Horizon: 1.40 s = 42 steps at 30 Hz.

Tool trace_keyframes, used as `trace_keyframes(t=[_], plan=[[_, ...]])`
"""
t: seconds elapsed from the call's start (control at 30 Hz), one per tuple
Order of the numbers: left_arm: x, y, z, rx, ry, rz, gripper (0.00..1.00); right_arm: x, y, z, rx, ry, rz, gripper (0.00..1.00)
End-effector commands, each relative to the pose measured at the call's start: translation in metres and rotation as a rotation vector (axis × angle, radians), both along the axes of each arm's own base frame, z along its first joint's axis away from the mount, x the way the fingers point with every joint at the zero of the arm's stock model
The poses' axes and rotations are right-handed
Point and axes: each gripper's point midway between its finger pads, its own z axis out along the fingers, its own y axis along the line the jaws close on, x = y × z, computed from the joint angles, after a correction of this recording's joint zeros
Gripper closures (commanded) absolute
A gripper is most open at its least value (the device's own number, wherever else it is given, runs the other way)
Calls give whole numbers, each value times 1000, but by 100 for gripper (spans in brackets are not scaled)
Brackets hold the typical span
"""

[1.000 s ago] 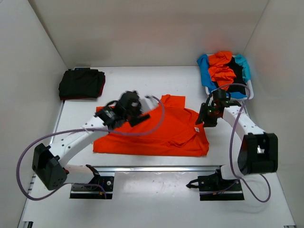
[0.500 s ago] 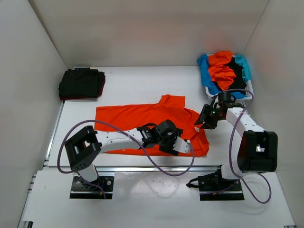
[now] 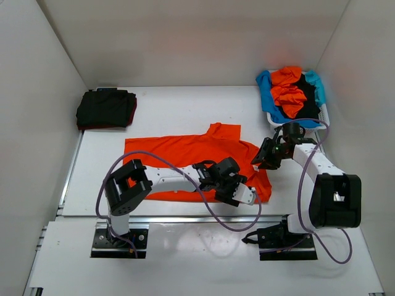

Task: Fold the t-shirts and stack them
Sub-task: Fold the flattened tshirt in 1/3 of the way

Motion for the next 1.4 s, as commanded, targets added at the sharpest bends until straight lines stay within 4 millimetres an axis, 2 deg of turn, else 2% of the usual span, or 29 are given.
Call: trace_keyframes(t=[0.0, 0.07, 0.17, 0.3, 0.4, 0.5, 0.63, 0.77, 0.8, 0.87, 0.9, 0.93, 1.1, 1.23, 1.3, 1.37], plan=[[15, -18, 16, -83, -18, 65, 28, 1, 4, 13, 11, -66, -4, 61], [26, -26, 24, -116, -21, 114, 32, -4, 6, 15, 28, -67, -6, 62], [39, -21, 26, -120, -7, 152, 38, -11, 7, 16, 43, -77, -11, 63], [33, -23, 23, -108, 6, 122, 40, -23, 8, 14, 43, -60, -10, 66], [28, -21, 13, -79, 1, 99, 45, -30, 8, 11, 44, -55, -22, 69], [20, -21, 4, -55, 33, 81, 44, -36, 4, 10, 51, -53, -48, 71], [21, -19, -3, -29, 13, 72, 43, -40, -4, 11, 33, -58, -70, 72], [24, -17, -11, -16, 1, 89, 44, -47, 2, 12, 29, -55, -44, 80], [32, -19, -6, -30, -21, 106, 46, -53, 4, 8, 28, -36, -45, 83], [35, -20, -8, -29, -20, 133, 57, -55, 6, 7, 23, -34, -46, 90], [37, -22, -3, -43, -29, 138, 75, -62, 10, 3, 26, -19, -41, 93], [40, -21, -3, -44, -37, 152, 85, -65, 12, 1, 33, -12, -36, 96], [38, -16, -3, -25, -2, 155, 81, -81, 12, -8, 57, 16, -61, 100], [30, -9, -2, 2, 36, 143, 62, -89, 13, -13, 64, 32, -61, 97], [33, -10, 4, -8, 50, 154, 56, -93, 16, -16, 64, 44, -54, 95], [33, -14, 13, -25, 53, 160, 55, -93, 19, -17, 64, 40, -46, 96]])
